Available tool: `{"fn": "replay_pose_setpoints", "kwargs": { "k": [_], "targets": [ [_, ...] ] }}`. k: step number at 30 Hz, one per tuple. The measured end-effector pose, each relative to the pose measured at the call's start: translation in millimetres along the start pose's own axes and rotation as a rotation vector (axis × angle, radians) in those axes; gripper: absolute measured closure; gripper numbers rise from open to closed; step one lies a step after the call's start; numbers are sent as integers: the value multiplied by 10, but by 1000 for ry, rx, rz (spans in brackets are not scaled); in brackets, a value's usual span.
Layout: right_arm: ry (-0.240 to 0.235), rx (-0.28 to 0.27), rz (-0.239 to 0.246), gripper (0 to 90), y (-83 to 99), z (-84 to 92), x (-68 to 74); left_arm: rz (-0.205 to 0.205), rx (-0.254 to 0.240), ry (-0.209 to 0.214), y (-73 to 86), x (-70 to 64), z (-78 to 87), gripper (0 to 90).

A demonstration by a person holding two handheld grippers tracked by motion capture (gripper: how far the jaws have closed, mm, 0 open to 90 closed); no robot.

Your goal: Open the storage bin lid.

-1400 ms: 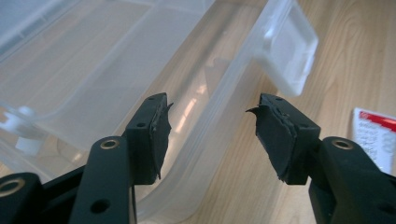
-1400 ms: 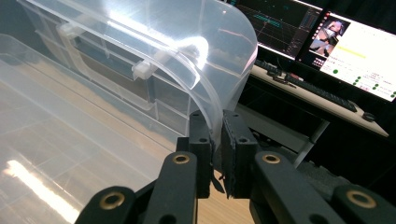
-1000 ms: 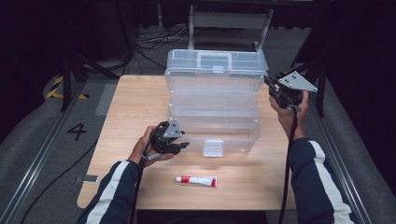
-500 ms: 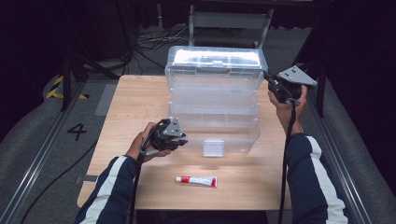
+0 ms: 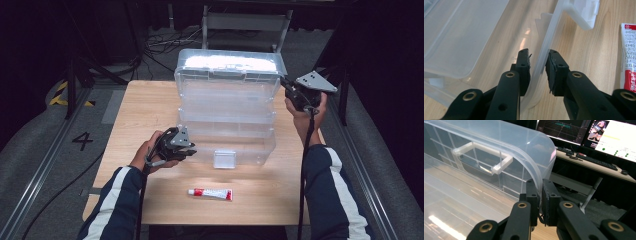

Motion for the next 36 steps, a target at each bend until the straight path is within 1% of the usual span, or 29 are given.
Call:
{"fn": "replay_pose_setpoints", "kwargs": {
  "k": [3, 6, 8, 10, 12, 14, 17, 20, 22, 24, 28, 29, 36],
  "targets": [
    [1, -1, -4, 851, -20, -38, 8, 0, -3, -3, 32, 21, 17, 734],
    [-2, 3, -10, 851, -37, -70, 15, 14, -6, -12, 69, 40, 35, 722],
    [0, 14, -15, 851, -63, -86, 16, 11, -12, -15, 81, 43, 39, 717],
    [5, 26, -24, 851, -86, -108, 10, 14, -14, -19, 84, 38, 39, 715],
    [5, 34, -48, 852, -105, -140, -24, 13, -19, -23, 88, 36, 40, 714],
    [7, 41, -56, 854, -119, -169, -40, 15, -18, -22, 89, 37, 41, 714],
    [10, 56, -72, 854, -152, -215, -65, 20, -21, -31, 95, 28, 44, 709],
    [15, 66, -68, 854, -162, -250, -86, 26, -27, -36, 99, 19, 43, 705],
    [11, 73, -79, 854, -177, -276, -113, 27, -28, -36, 99, 17, 41, 703],
    [15, 80, -73, 853, -188, -302, -124, 30, -34, -35, 101, 19, 35, 700],
    [6, 89, -76, 852, -204, -332, -160, 34, -36, -30, 103, 25, 30, 698],
    [10, 96, -70, 851, -204, -351, -167, 34, -37, -30, 104, 25, 29, 698],
    [10, 115, -75, 849, -234, -441, -226, 34, -41, -34, 107, 18, 28, 694]
  ]
}}
Point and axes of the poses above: each handheld gripper's, and its own axes: z roughly backward along the jaws, y roughly out of its underside, x roughly to its left, the point moved 1 cm from there along -z, roughly forward along the jaws, and after that the axes turned 12 degrees about -y, right-handed, at the moved point
